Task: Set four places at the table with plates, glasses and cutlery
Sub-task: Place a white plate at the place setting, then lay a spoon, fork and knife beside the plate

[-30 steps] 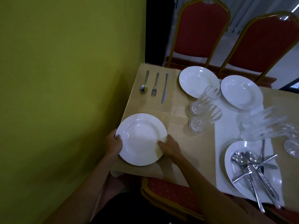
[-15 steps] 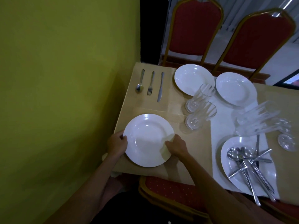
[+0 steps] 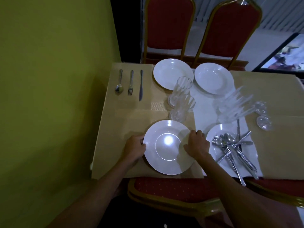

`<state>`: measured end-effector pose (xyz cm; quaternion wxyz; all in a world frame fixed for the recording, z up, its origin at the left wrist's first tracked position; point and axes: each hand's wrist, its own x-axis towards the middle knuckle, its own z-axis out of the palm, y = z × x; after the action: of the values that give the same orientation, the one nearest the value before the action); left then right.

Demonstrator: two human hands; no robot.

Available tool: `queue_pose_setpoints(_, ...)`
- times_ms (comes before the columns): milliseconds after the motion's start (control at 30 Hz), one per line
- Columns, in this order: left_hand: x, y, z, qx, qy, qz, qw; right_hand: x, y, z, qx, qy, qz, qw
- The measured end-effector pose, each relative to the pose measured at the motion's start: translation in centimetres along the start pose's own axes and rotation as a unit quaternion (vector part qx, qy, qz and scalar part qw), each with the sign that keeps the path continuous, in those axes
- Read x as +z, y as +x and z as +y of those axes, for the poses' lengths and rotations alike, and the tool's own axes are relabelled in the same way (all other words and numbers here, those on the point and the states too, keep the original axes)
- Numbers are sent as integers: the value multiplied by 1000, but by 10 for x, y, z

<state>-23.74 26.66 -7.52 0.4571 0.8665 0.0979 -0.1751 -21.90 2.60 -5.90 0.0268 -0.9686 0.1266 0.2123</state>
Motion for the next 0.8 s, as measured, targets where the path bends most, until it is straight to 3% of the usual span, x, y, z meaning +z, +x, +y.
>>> queue_pose_setpoints(533, 35, -7, 38, -62, 97, -22, 993, 1, 6, 61, -88, 75, -10, 993)
queue_pose_setpoints(667, 49, -10, 41, -84, 81, 40, 992, -2, 8, 77, -120, 116, -3, 986)
queue_pose_setpoints(800, 77, -13, 63, -91, 148, 136, 975, -2, 12, 103, -143, 179, 1, 973)
